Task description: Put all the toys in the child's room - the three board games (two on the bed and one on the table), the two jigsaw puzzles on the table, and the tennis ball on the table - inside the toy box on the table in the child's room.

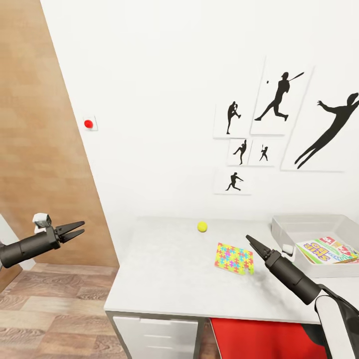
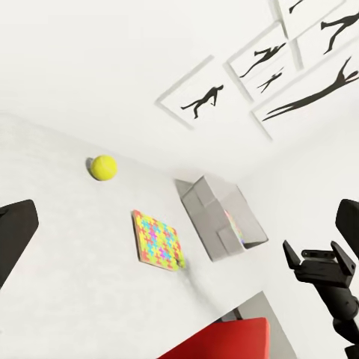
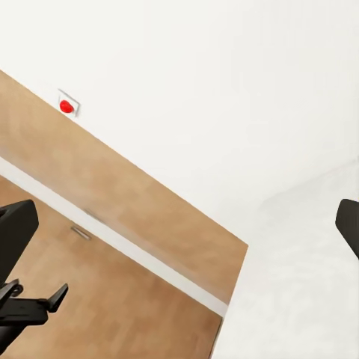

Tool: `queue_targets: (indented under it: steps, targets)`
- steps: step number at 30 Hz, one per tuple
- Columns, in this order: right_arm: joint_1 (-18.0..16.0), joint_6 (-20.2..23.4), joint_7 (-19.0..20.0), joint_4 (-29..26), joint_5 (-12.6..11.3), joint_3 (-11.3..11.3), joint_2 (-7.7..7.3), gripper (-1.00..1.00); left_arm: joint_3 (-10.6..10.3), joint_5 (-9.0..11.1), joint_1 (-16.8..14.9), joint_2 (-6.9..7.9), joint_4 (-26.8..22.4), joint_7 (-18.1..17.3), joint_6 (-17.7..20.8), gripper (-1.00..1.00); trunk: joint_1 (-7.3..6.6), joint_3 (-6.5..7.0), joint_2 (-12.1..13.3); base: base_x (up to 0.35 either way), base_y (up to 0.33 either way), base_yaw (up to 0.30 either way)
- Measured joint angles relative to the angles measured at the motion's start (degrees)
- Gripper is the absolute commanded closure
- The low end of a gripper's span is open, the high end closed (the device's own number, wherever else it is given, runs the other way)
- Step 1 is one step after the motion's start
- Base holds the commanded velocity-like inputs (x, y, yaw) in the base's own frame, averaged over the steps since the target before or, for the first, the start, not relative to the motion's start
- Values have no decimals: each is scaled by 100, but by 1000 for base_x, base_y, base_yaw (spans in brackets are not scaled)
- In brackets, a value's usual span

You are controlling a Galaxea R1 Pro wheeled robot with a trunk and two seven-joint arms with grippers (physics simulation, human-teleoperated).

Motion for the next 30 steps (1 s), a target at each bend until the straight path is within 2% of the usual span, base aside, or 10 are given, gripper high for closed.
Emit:
queue_targets:
  steps: [14, 16, 20, 21, 23, 26, 30]
  targets:
    - [0, -21, -90, -6, 34, 10, 8, -100, 0, -5, 0, 16, 0, 1, 4, -100, 0, 0, 0, 0, 0, 0]
    - [2, -14, -349, -12, 114, 54, 8, -100, 0, -7, 0, 17, 0, 6, 8, -100, 0, 0, 0, 0, 0, 0]
    - [8, 48, -1278, -56, 263, 292, 2, -100, 0, -13, -6, 18, 0, 33, 21, -100, 0, 0, 0, 0, 0, 0]
    - [10, 71, -1624, -66, 279, 402, 1, -100, -3, -27, -10, 21, 0, 57, 21, -100, 0, 0, 0, 0, 0, 0]
    - [8, 92, -1919, -75, 284, 508, 0, -100, -5, -55, -13, 23, 0, 95, 19, -100, 0, 0, 0, 0, 0, 0]
    - [-4, 119, -2496, -90, 296, 769, 0, -100, 4, -323, -16, 22, 0, 358, -11, -100, 0, 0, 0, 0, 0, 0]
    - [-14, 125, -2703, -94, 298, 877, -1, -100, 24, -524, -17, 21, 0, 557, -47, -100, 0, 0, 0, 0, 0, 0]
